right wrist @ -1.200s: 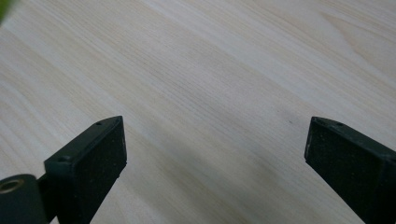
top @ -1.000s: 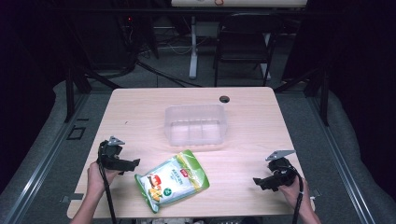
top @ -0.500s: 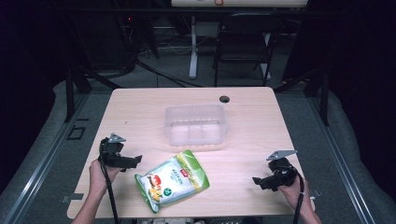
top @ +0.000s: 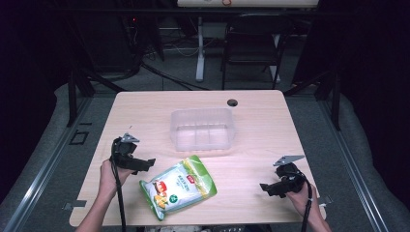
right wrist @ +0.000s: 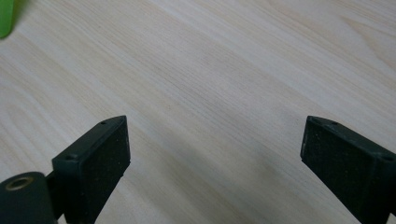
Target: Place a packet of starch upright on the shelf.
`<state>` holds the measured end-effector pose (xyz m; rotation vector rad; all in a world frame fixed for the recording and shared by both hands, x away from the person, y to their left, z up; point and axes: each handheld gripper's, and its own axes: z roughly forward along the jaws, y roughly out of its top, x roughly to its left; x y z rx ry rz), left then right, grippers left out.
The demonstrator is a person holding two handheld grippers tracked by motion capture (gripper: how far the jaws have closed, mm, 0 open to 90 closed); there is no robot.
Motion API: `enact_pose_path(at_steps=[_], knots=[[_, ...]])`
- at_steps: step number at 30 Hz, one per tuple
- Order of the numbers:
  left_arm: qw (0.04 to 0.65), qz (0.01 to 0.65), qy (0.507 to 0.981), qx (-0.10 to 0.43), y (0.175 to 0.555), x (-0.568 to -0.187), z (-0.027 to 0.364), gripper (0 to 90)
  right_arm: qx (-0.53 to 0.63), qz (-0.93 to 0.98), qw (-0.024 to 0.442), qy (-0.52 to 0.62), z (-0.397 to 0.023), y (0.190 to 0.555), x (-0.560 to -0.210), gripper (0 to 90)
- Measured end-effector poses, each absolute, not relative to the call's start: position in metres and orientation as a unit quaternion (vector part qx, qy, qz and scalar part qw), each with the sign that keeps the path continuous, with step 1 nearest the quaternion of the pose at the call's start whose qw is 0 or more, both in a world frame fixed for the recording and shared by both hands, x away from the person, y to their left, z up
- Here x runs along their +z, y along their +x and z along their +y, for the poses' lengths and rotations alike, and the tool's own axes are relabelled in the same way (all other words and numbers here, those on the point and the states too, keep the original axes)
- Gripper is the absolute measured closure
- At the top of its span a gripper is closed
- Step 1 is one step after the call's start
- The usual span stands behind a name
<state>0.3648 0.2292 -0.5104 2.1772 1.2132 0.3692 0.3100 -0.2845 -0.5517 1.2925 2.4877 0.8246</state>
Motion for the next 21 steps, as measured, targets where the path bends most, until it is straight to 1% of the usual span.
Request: enact_pose_path(at_steps=[2, 4, 10, 21], knots=[[0.304, 0.449, 0.832, 0.118, 0.368, -0.509, 0.224, 0.4, 0.280, 0.848, 0.107, 0.437, -0.285, 0.311, -0.552, 7.2], [0.307, 0.433, 0.840, 0.111, 0.371, -0.508, 0.214, 0.4, 0.287, 0.846, 0.102, 0.438, -0.284, 0.311, -0.553, 7.1], [0.317, 0.420, 0.844, 0.097, 0.376, -0.505, 0.201, 0.1, 0.284, 0.848, 0.098, 0.436, -0.286, 0.310, -0.554, 6.8], [0.324, 0.389, 0.860, 0.065, 0.388, -0.510, 0.174, 0.3, 0.275, 0.846, 0.114, 0.443, -0.288, 0.302, -0.552, 6.8]])
